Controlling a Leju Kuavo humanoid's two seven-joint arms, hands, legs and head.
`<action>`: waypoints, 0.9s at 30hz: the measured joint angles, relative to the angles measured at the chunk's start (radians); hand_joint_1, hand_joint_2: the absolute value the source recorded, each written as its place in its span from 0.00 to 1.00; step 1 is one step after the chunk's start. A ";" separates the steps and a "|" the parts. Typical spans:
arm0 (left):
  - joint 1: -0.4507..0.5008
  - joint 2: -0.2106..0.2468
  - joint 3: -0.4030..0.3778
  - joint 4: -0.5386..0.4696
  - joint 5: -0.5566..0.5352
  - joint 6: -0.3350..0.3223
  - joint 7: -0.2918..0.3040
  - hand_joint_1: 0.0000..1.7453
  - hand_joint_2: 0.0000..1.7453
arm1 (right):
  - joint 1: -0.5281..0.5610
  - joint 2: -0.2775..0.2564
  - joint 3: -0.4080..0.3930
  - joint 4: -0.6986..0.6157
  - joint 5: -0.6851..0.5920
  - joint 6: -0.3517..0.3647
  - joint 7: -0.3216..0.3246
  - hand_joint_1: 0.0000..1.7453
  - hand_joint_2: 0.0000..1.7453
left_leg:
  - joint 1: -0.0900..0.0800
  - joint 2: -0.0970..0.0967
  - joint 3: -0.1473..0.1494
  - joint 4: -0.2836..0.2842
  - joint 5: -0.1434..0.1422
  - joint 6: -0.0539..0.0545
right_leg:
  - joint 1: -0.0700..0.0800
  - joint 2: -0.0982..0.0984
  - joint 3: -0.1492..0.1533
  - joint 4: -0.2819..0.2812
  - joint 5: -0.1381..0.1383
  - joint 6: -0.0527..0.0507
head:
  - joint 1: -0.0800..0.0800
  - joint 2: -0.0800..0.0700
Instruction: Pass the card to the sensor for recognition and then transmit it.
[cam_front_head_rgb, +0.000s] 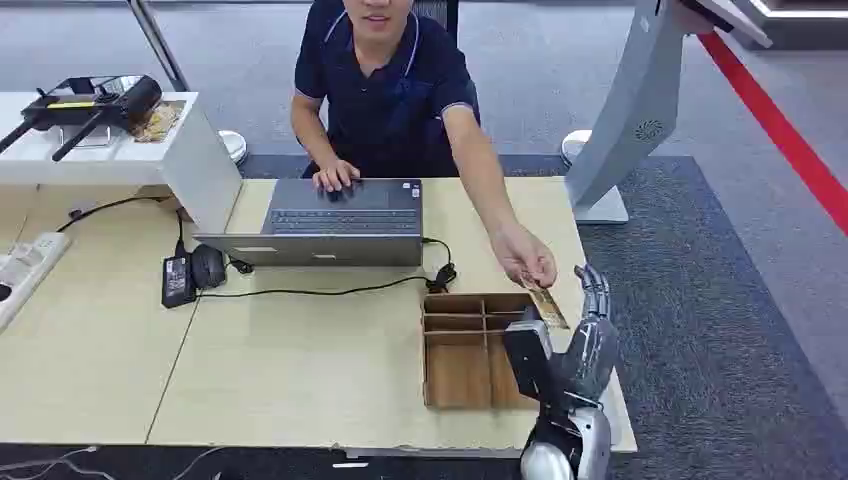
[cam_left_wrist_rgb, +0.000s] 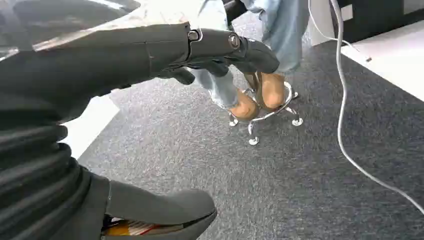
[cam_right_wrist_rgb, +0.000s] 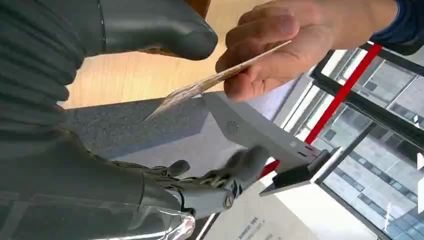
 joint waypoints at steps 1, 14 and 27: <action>0.000 0.000 0.000 0.000 0.000 0.000 0.000 0.00 1.00 | 0.001 0.000 -0.001 0.000 -0.001 0.000 0.000 1.00 1.00 | 0.000 0.000 0.000 0.000 0.000 0.000 | 0.000 0.000 0.000 0.000 0.000 0.000 | 0.000 0.000; 0.001 0.000 0.000 -0.002 0.000 0.000 -0.003 0.00 1.00 | 0.016 0.000 -0.010 -0.019 -0.015 -0.001 -0.006 1.00 1.00 | 0.000 0.000 0.000 0.000 0.000 0.000 | 0.000 0.000 0.000 0.000 0.000 0.000 | 0.000 0.000; 0.002 0.000 0.000 -0.008 0.000 0.000 -0.003 0.00 1.00 | 0.031 0.000 -0.019 -0.033 -0.018 -0.001 -0.008 1.00 1.00 | 0.000 0.000 0.000 0.000 0.000 0.000 | 0.000 0.000 0.000 0.000 0.000 0.000 | 0.000 0.000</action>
